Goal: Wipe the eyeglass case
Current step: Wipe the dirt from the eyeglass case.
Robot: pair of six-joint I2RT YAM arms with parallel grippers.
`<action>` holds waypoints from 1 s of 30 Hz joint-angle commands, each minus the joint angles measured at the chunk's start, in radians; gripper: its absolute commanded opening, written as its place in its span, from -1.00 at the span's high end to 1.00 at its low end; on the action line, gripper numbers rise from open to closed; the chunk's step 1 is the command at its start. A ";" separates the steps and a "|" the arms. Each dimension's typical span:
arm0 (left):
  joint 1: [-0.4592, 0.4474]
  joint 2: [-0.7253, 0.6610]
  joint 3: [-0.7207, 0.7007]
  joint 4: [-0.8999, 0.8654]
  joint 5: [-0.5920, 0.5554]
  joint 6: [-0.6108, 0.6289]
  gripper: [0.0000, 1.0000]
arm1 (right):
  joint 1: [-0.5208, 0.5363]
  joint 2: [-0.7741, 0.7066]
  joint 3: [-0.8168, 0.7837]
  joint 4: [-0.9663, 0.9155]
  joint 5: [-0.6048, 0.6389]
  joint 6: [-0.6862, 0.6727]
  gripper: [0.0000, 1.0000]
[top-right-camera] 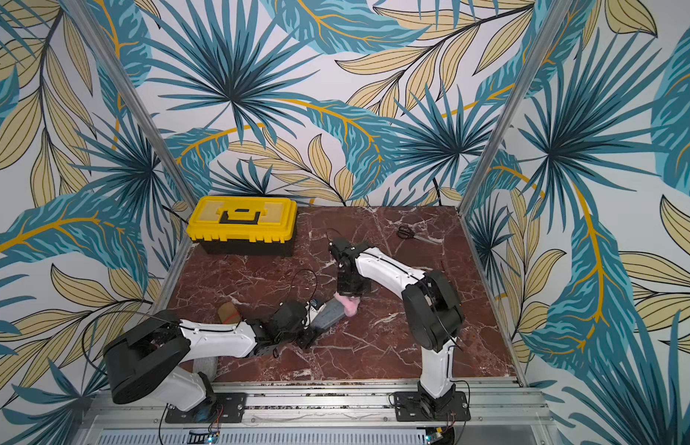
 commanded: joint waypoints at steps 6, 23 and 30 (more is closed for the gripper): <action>-0.011 0.030 0.026 0.010 -0.062 -0.011 0.74 | 0.080 0.282 0.393 -0.189 0.247 -0.215 1.00; -0.012 0.032 0.042 -0.004 -0.105 -0.043 1.00 | 0.208 0.223 0.093 0.210 -0.657 0.087 1.00; -0.012 0.026 0.032 -0.031 -0.116 -0.077 1.00 | 0.096 0.236 0.149 -0.110 -0.012 -0.118 1.00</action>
